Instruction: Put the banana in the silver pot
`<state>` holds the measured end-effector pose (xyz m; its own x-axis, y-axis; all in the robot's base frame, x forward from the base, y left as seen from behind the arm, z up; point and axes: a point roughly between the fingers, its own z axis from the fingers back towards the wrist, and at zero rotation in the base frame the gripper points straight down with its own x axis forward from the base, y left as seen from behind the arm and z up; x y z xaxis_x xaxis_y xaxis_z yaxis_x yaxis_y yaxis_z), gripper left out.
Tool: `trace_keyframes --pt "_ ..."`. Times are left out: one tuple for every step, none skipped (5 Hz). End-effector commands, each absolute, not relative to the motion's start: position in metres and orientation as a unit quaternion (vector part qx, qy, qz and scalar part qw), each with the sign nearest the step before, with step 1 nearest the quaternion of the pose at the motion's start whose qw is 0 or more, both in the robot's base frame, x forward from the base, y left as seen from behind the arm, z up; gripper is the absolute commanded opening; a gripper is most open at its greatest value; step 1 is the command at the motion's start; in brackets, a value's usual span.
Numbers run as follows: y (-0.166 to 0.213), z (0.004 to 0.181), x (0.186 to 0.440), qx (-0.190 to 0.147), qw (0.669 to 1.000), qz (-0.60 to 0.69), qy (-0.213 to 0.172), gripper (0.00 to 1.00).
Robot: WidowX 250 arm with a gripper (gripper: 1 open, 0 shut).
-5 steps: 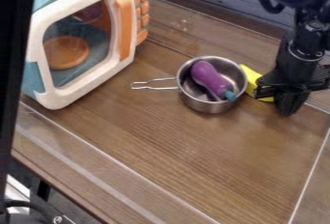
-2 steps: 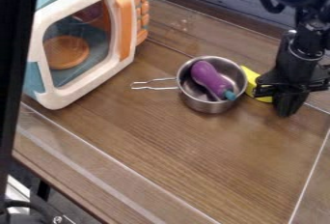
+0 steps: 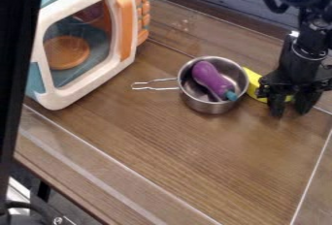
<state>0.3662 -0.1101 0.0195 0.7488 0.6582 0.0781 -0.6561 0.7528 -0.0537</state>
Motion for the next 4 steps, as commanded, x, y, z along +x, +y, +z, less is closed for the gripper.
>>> trace_keyframes --pt "-0.1071 0.0257 0.3697 -0.014 0.934 0.353 -0.050 0.00" --pt "-0.1059 0.0250 0.3701 -0.013 0.935 0.351 -0.047 0.00" --pt "-0.1054 0.0245 0.3689 -0.009 0.936 0.350 -0.042 1.00" --pt "-0.1045 0.0254 0.3692 -0.009 0.938 0.345 -0.043 0.00"
